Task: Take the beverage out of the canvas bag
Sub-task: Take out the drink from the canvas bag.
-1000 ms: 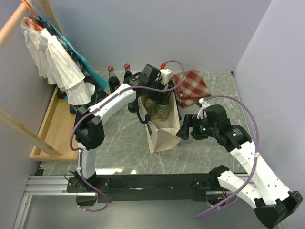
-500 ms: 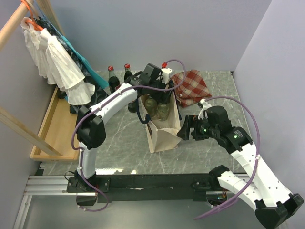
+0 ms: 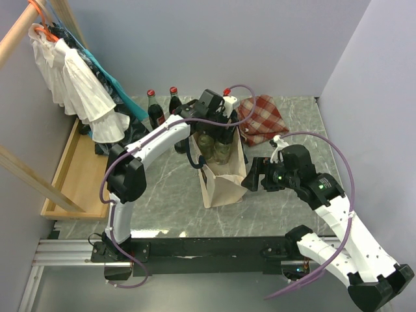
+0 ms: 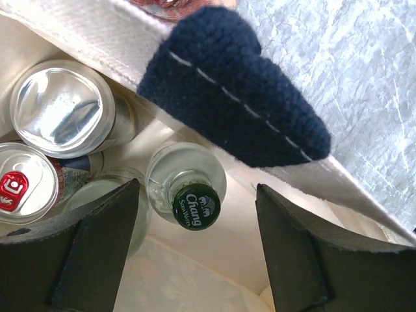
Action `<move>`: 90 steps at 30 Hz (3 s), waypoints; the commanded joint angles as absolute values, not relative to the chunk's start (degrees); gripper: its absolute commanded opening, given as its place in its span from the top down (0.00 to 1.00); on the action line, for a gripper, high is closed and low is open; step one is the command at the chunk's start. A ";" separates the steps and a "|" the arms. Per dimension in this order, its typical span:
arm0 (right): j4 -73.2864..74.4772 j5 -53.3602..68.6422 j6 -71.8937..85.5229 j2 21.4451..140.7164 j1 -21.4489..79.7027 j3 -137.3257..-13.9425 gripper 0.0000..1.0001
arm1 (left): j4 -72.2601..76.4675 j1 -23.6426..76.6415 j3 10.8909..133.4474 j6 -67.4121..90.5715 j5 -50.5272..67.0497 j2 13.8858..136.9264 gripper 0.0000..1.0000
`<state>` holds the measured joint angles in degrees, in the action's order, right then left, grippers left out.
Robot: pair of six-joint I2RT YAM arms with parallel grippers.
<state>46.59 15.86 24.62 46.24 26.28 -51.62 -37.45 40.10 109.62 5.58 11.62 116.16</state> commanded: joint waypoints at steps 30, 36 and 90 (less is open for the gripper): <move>48.25 15.38 24.96 45.61 26.98 -50.62 0.07 | -35.95 40.78 109.95 5.10 9.41 116.98 0.34; 47.99 15.56 25.31 45.53 26.98 -50.54 0.07 | -35.60 40.87 109.51 5.19 9.23 116.89 0.37; 47.46 14.77 25.22 45.26 26.90 -49.04 0.07 | -39.20 42.63 111.18 3.69 5.54 119.09 0.74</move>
<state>45.65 15.46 25.93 45.71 26.28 -50.13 -37.58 42.09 110.08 3.86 6.31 117.91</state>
